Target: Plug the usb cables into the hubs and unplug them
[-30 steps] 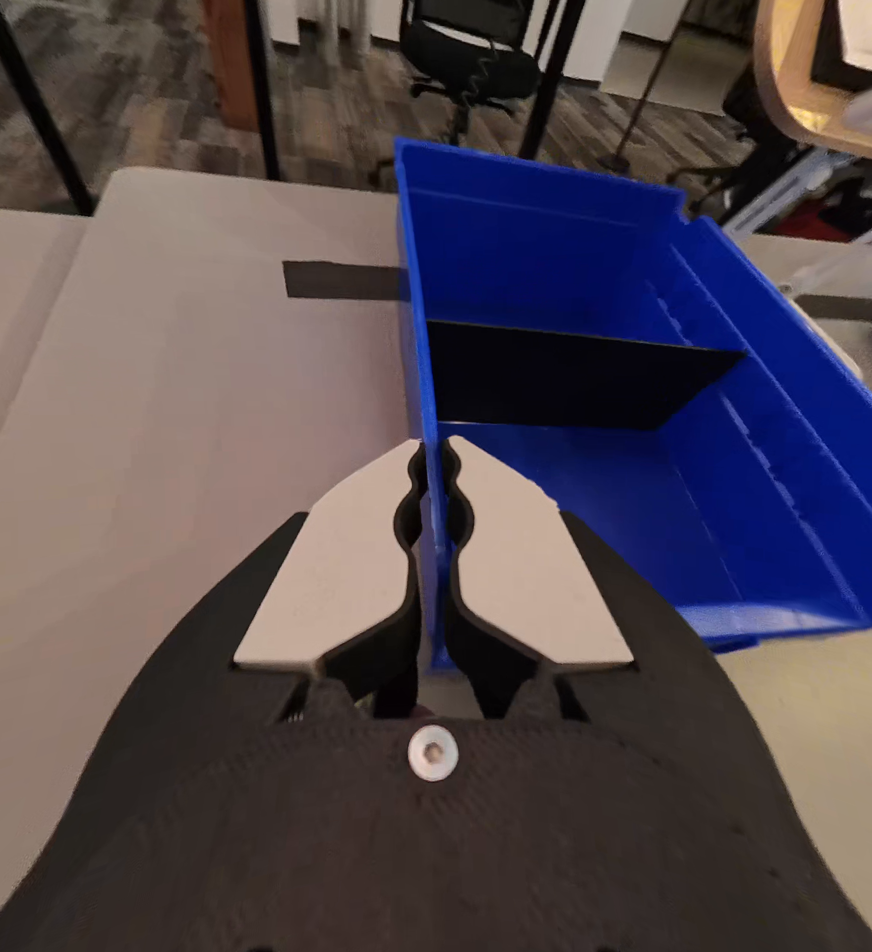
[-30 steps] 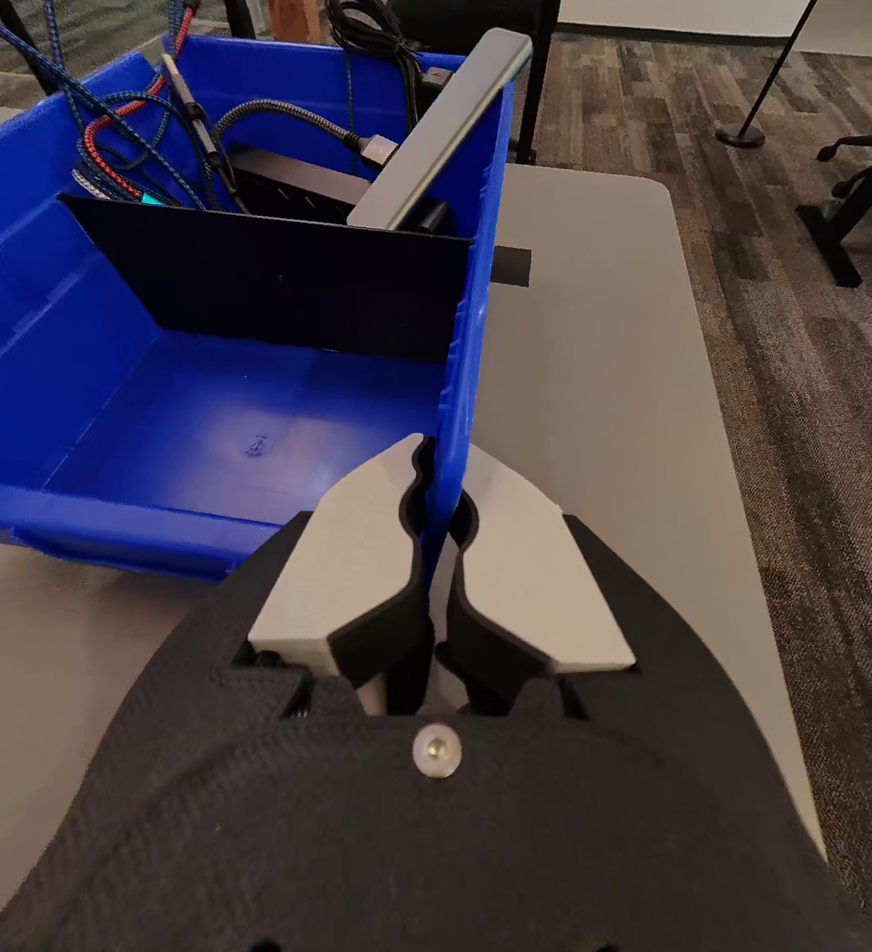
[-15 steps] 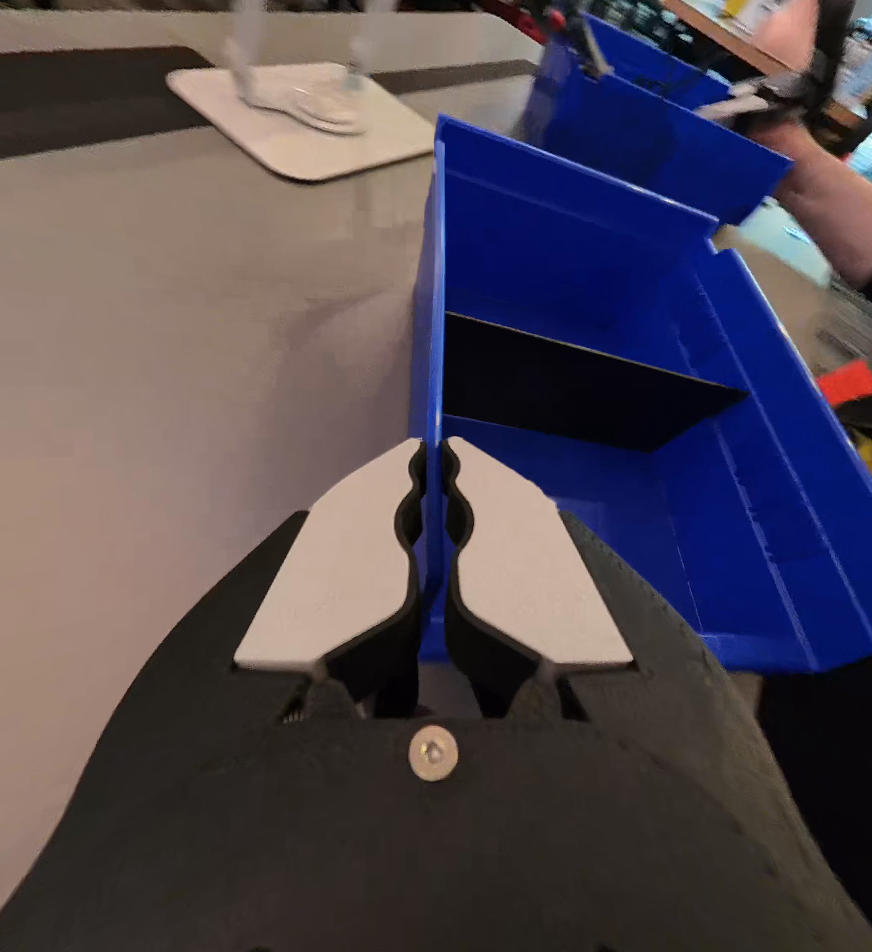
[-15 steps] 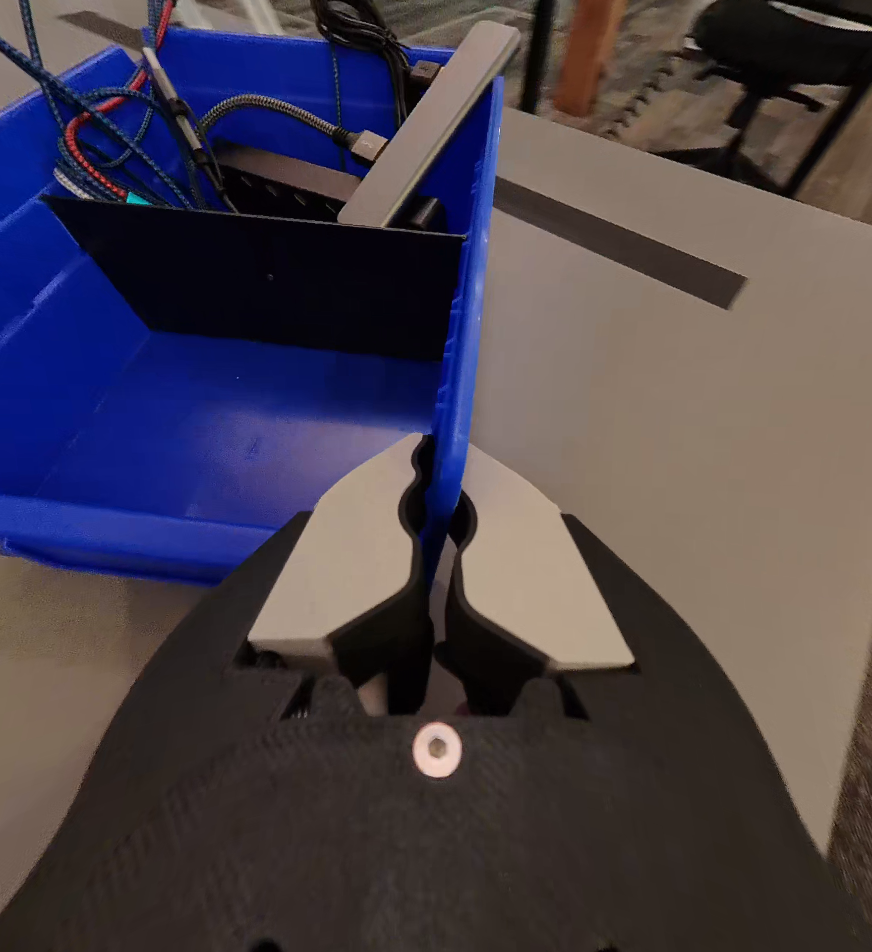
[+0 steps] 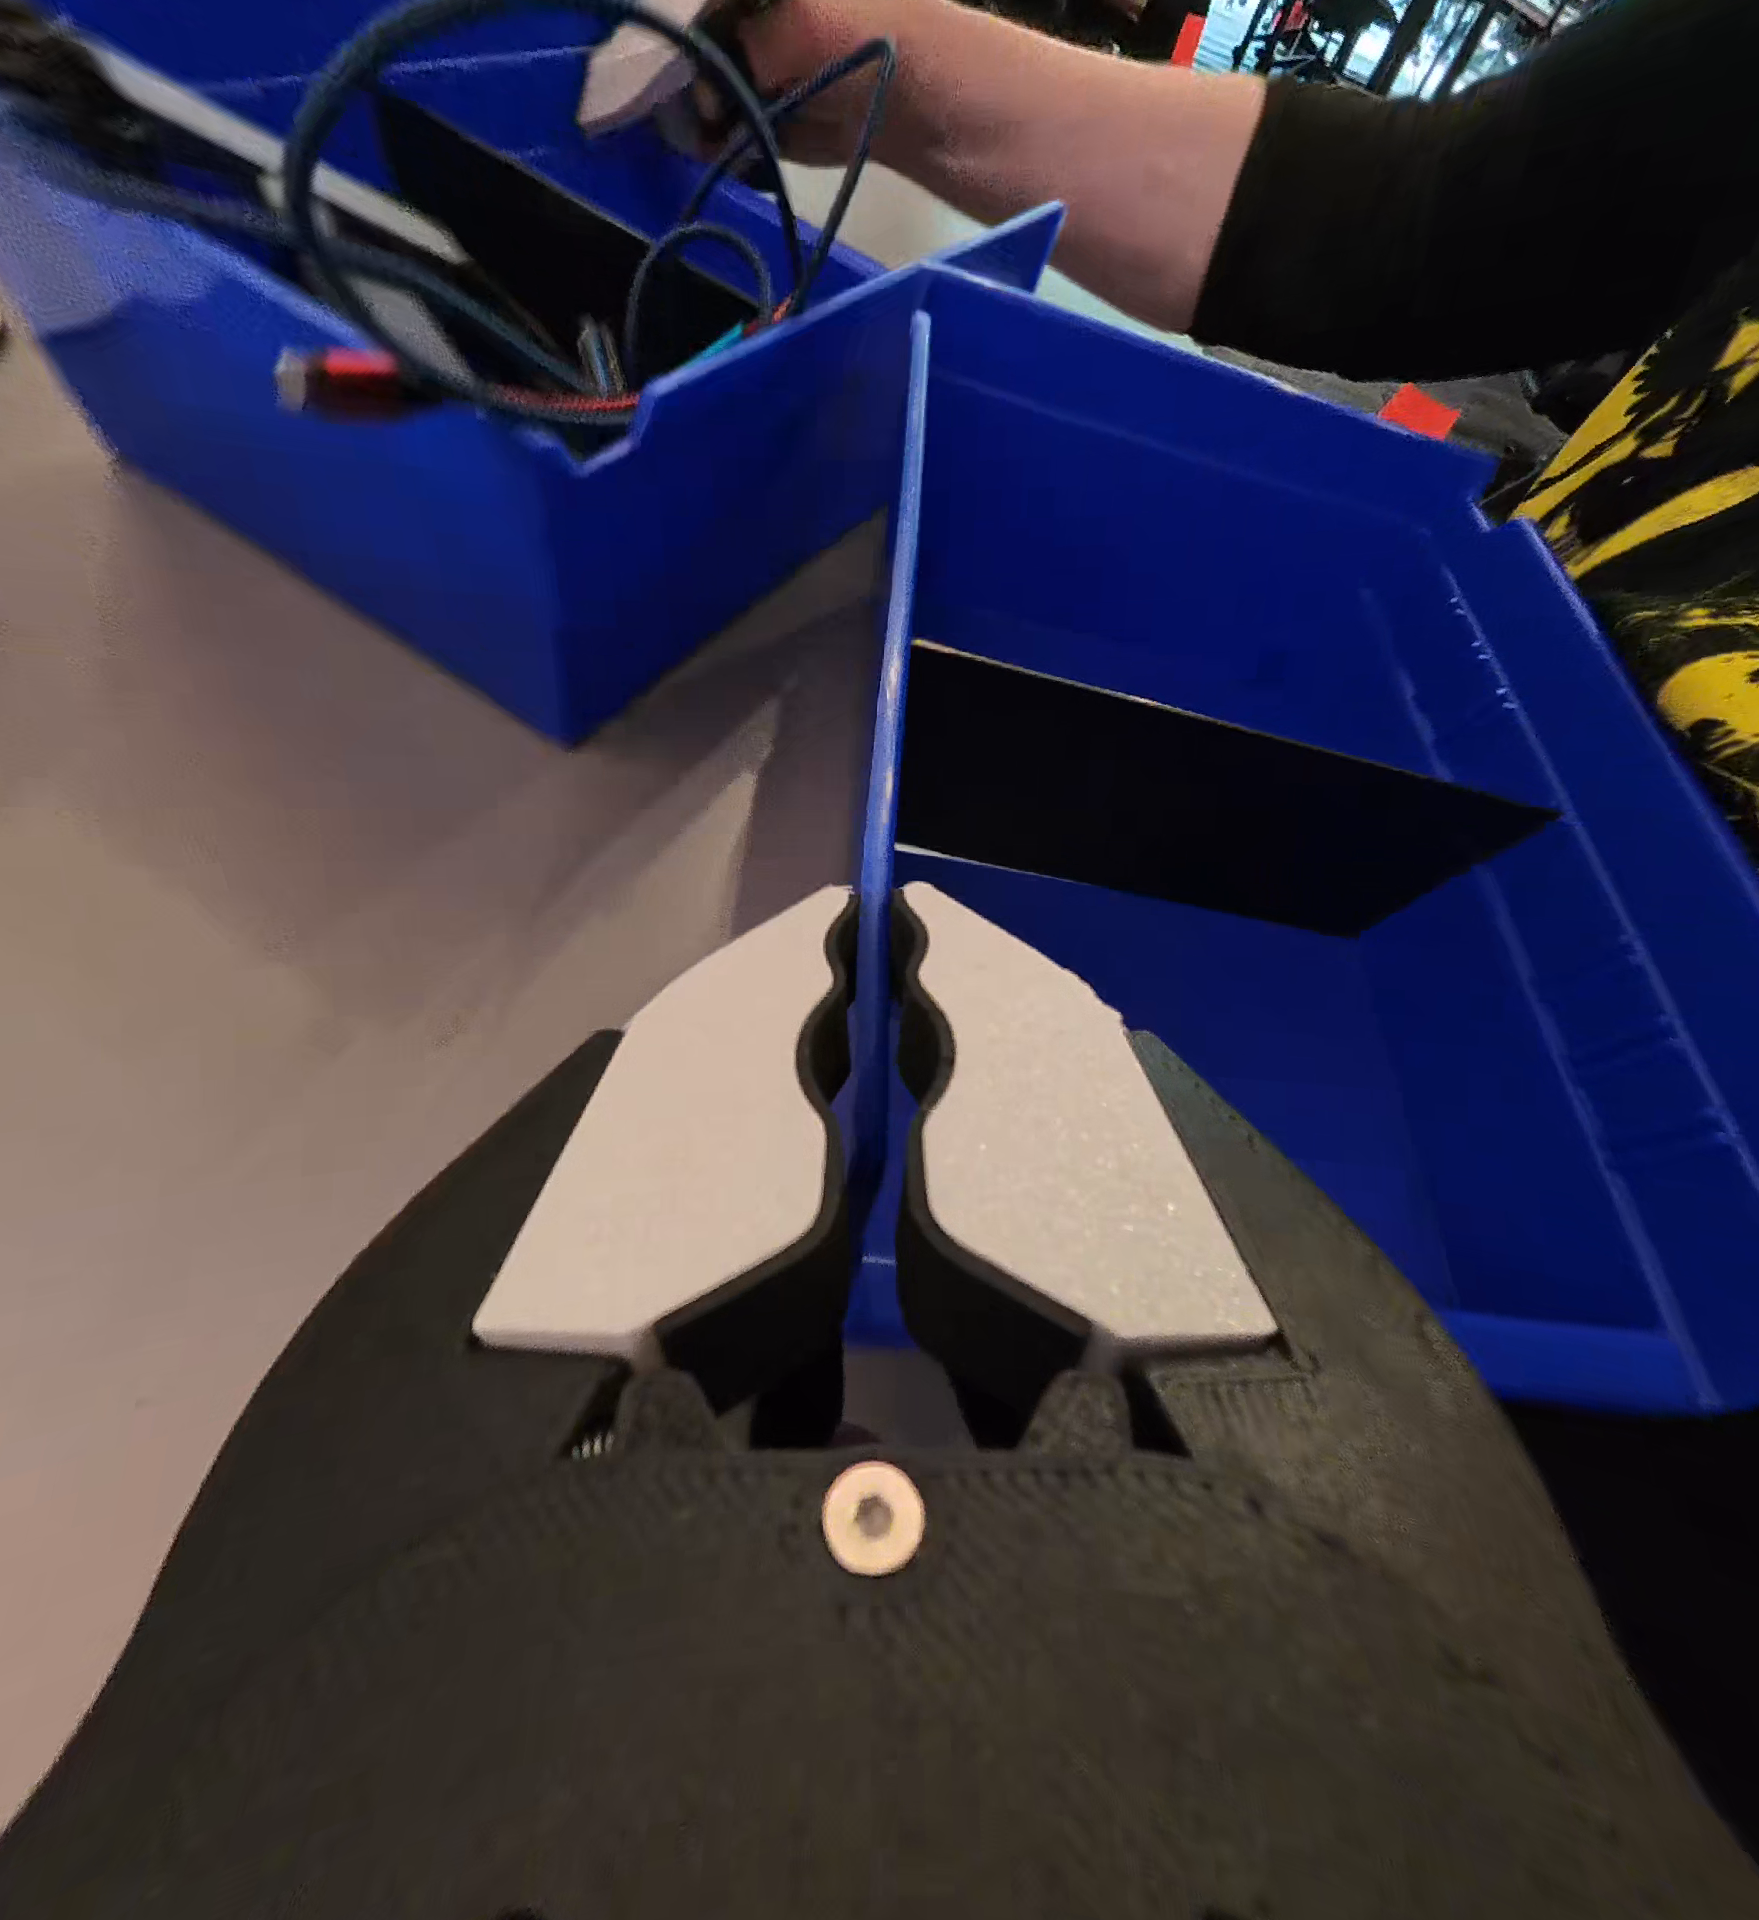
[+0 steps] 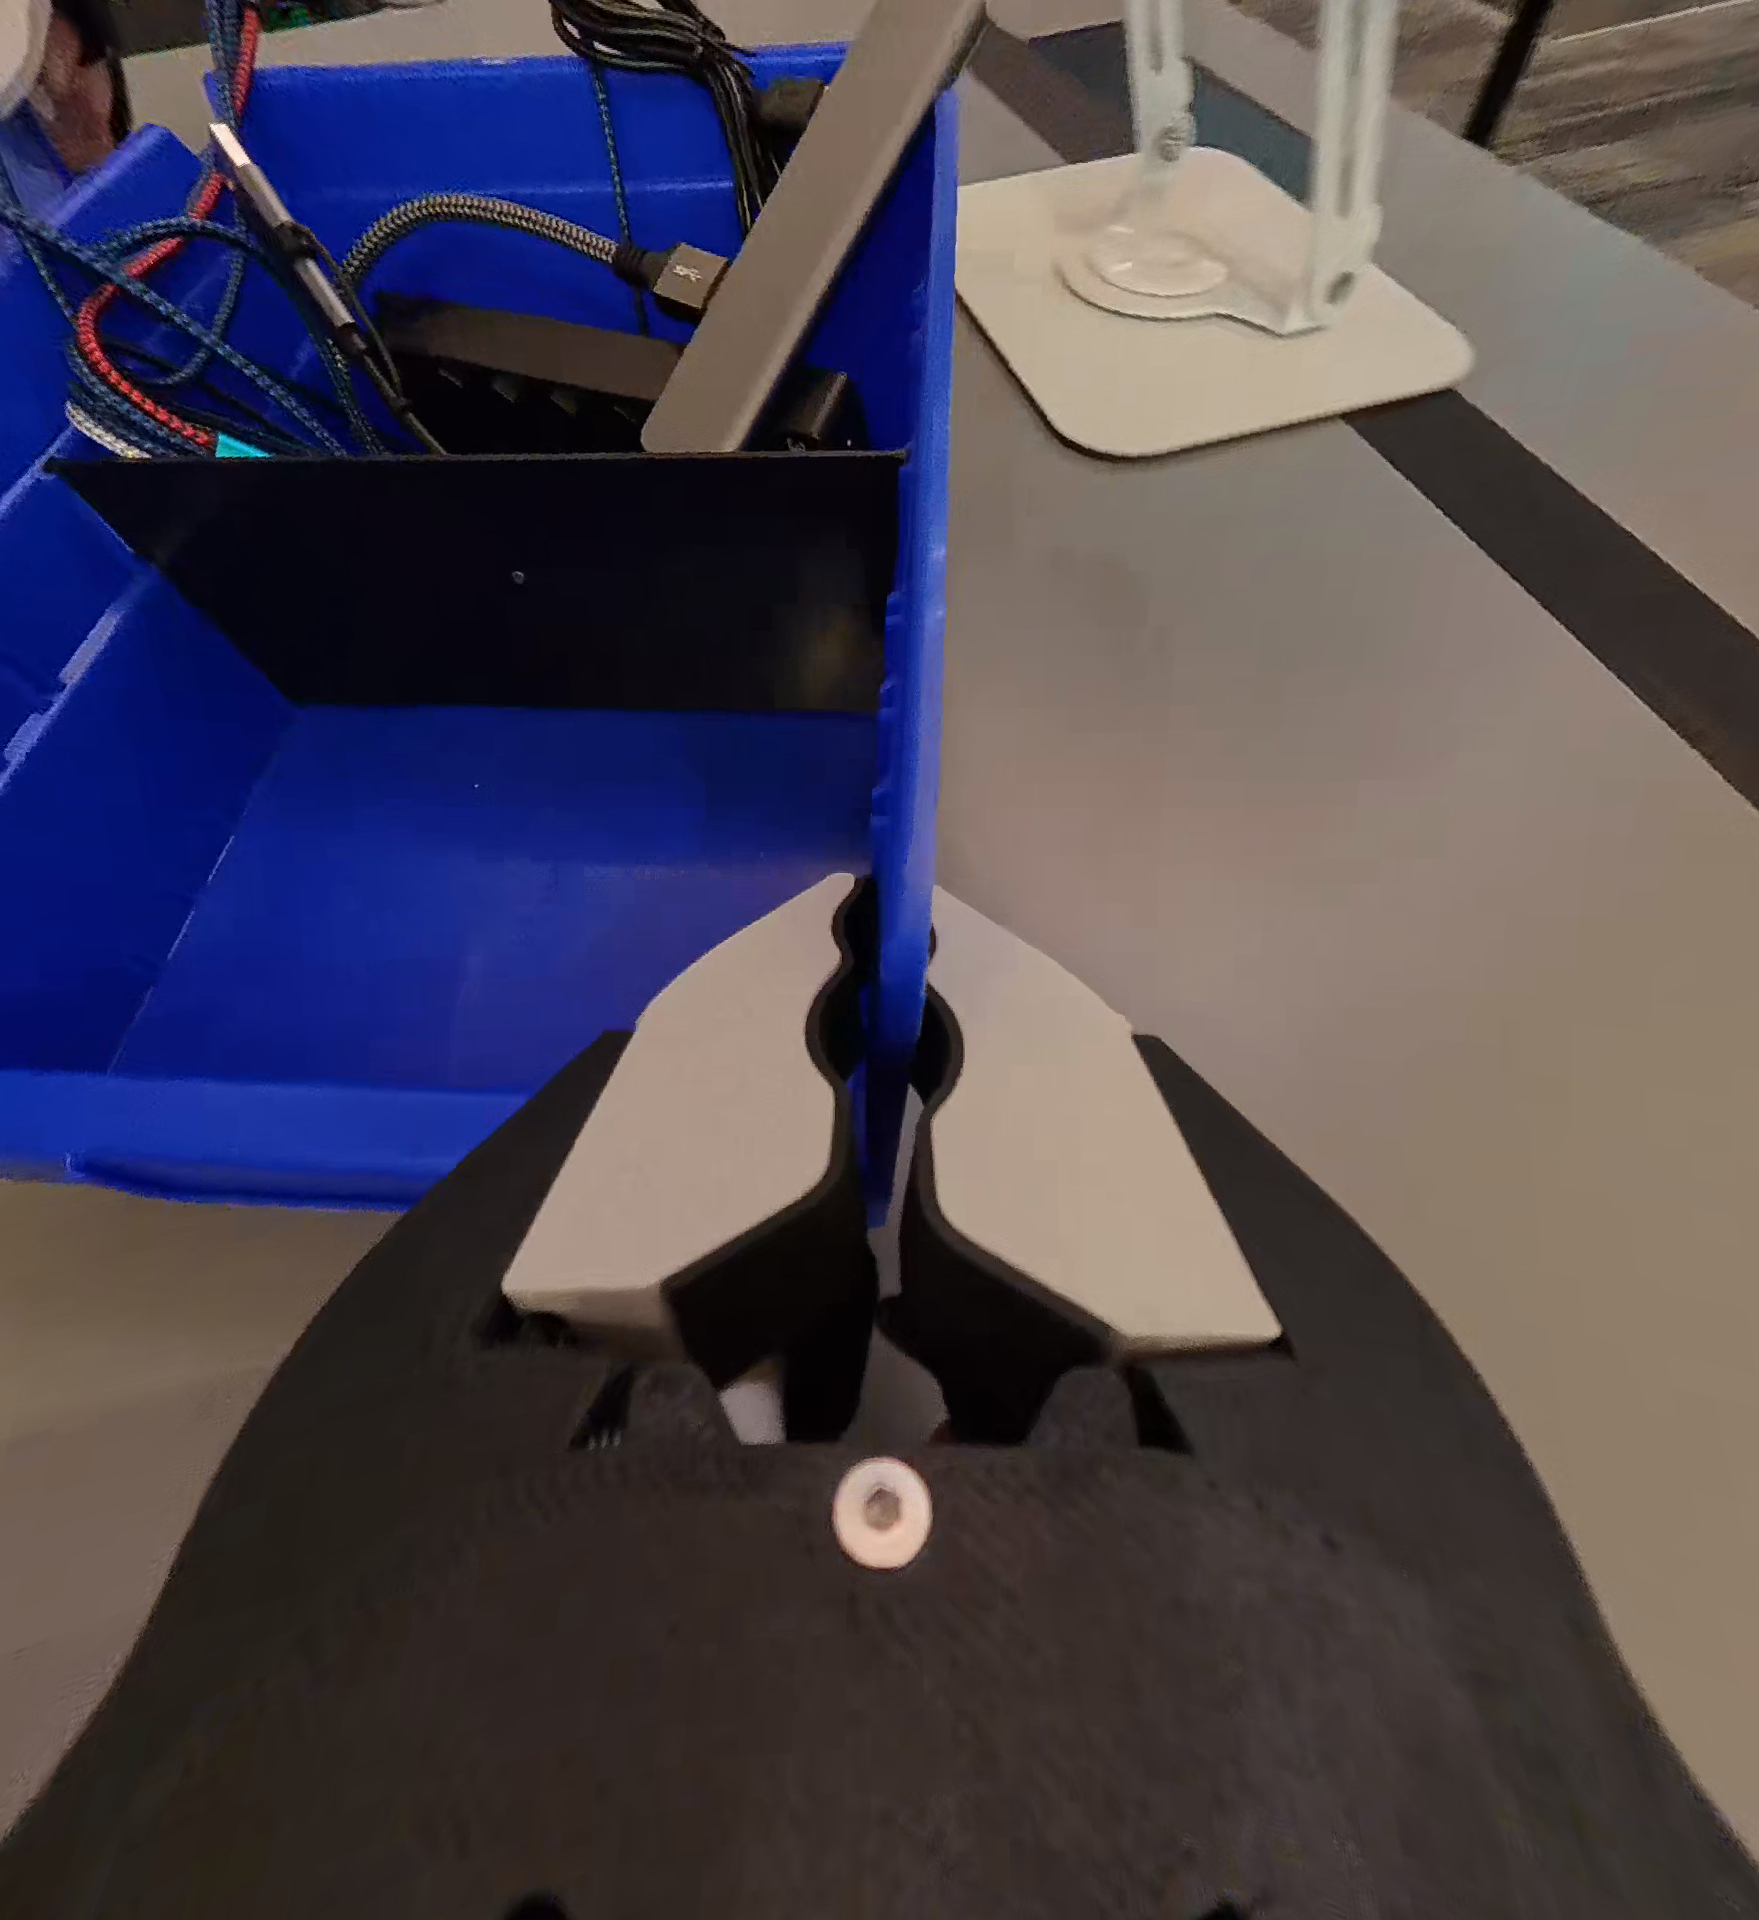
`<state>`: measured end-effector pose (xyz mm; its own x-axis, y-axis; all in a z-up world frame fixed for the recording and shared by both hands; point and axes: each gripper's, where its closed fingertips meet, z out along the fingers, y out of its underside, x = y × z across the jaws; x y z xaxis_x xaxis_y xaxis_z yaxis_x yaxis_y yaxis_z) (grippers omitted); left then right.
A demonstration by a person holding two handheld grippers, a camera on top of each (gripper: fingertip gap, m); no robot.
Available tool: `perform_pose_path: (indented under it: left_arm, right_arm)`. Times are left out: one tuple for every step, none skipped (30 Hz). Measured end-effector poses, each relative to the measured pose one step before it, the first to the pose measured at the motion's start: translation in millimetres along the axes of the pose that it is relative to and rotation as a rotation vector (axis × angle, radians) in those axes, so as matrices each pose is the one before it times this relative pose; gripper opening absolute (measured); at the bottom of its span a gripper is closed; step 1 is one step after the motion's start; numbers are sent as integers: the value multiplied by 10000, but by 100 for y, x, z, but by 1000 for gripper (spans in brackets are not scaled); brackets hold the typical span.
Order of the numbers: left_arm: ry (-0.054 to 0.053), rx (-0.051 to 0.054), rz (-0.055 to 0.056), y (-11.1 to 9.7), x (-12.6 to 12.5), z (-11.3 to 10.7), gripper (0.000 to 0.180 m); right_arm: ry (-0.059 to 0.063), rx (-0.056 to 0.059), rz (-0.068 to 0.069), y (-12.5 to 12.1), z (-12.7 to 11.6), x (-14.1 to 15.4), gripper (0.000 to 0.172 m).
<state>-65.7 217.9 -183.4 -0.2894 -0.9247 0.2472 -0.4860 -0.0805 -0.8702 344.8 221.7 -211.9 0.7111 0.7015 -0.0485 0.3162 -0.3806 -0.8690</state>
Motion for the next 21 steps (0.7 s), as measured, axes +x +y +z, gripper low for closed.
perform_pose_path:
  left_arm:
    - [-49, -6, 85, -234, -62, 432, 4]
    - [-67, -33, 62, -202, -36, 435, 5]
    - [-123, -53, -6, -183, -134, 366, 8]
    - [-229, -29, -106, -169, -338, 238, 11]
    - [-305, 48, -214, -212, -446, 156, 15]
    - [-186, 75, -161, -150, -164, 47, 18]
    - [-128, 161, -41, -290, 64, -254, 22]
    - [-138, 343, 26, -621, 211, -671, 25]
    - [-75, 392, 116, -826, 489, -1016, 26]
    - [-202, 378, 178, -1001, 511, -1226, 26]
    - [-301, 382, 250, -1207, 492, -1220, 26]
    - [-288, 254, 286, -1241, 498, -1008, 26]
    - [-314, 28, 390, -1146, 415, -603, 26]
    - [-341, -185, 555, -1038, 336, -85, 25]
    - [-153, -257, 562, -1073, 495, 462, 25]
    - [2, -270, 472, -1151, 539, 945, 25]
    - [-47, -361, 445, -1011, 297, 1363, 26]
    - [-56, -526, 346, -706, 65, 1681, 27]
    - [19, -625, 275, -467, 36, 1863, 27]
    - [-175, -648, 285, -276, -331, 1873, 26]
    - [-321, -757, 368, 78, -582, 1748, 26]
  right_arm:
    - [-126, -107, -143, -908, 1614, 86, 4]
    - [-152, -90, -137, -921, 1594, 41, 4]
    - [-165, -46, -73, -923, 1555, 44, 4]
    - [-81, -20, 4, -894, 1509, 129, 4]
    - [28, -72, 32, -823, 1428, 160, 5]
    - [104, -186, -113, -698, 1226, 57, 10]
    - [199, -170, -194, -742, 845, 29, 20]
    - [276, 20, -78, -922, 352, 63, 31]
    - [285, 146, 11, -957, -149, -7, 33]
    - [343, 239, -25, -959, -611, -76, 33]
    - [398, 241, -75, -919, -982, -194, 35]
    - [387, 89, -45, -739, -1236, -368, 36]
    - [292, -4, -53, -679, -1443, -686, 39]
    - [239, -24, -120, -653, -1533, -963, 43]
    - [243, -78, -74, -530, -1517, -1103, 53]
    - [99, -185, 77, -338, -1438, -1375, 55]
    - [-262, -177, 211, -250, -1272, -1982, 55]
    - [-481, -128, 328, -189, -972, -2425, 55]
    - [-401, -155, 362, -5, -600, -2419, 59]
    - [-307, -217, 225, 286, -237, -2317, 61]
    - [-261, -344, 30, 610, 73, -2175, 63]
